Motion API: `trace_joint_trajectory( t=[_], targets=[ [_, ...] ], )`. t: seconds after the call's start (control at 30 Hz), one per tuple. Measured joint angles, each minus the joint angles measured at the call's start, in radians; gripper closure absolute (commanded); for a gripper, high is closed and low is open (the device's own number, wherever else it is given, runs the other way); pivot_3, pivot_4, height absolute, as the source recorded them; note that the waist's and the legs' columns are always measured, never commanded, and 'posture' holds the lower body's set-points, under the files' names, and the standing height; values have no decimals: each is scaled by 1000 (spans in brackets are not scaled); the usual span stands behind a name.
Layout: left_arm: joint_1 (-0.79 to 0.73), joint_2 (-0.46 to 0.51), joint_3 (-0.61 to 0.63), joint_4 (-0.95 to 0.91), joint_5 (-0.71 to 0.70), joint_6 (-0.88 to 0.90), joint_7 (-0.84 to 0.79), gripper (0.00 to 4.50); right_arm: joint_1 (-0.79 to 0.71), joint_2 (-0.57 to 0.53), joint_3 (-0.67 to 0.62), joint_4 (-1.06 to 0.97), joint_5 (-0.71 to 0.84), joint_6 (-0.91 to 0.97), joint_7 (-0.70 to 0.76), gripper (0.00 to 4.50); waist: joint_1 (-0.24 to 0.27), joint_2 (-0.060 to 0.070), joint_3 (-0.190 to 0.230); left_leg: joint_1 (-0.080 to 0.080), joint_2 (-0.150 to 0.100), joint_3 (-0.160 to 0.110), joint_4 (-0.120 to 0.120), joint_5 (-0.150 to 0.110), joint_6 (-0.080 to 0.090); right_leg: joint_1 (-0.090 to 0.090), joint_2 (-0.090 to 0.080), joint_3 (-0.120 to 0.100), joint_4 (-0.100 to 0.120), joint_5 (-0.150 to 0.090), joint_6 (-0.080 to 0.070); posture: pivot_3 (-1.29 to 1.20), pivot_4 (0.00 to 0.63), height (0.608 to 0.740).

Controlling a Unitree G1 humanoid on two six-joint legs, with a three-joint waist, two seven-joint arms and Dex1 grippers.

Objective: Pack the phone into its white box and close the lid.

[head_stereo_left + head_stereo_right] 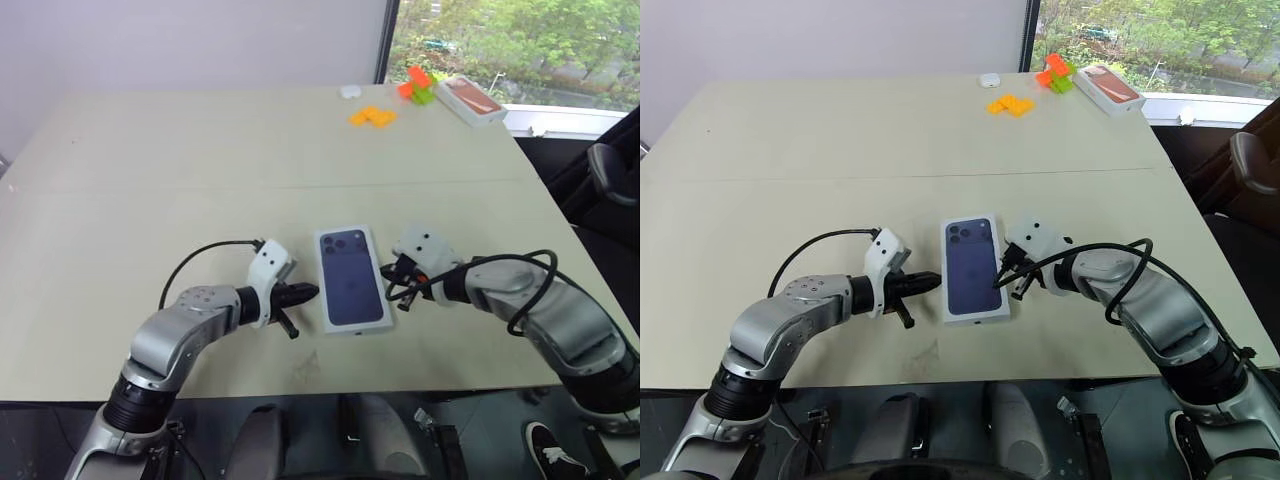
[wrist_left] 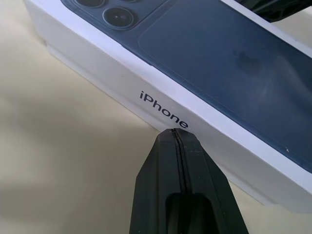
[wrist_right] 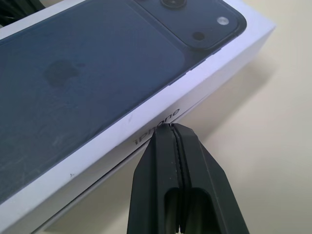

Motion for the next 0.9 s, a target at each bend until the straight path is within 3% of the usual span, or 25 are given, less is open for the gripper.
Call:
trace_joint_trajectory(
  t=[0.6,0.9],
  targets=[
    [-11,20,-6,-2,-1,-3,-23,4500,39,-1,1,0,-75,-34,45,4471,-1,0,0,0,0,0,1,0,0,0,0,0,1,0,0,0,150,733],
    [-3,63,54,-15,-27,-4,-42,4500,69,-61,-37,4,-96,-126,110,4471,0,0,0,1,0,0,1,0,0,0,0,0,1,0,0,0,150,733]
  ],
)
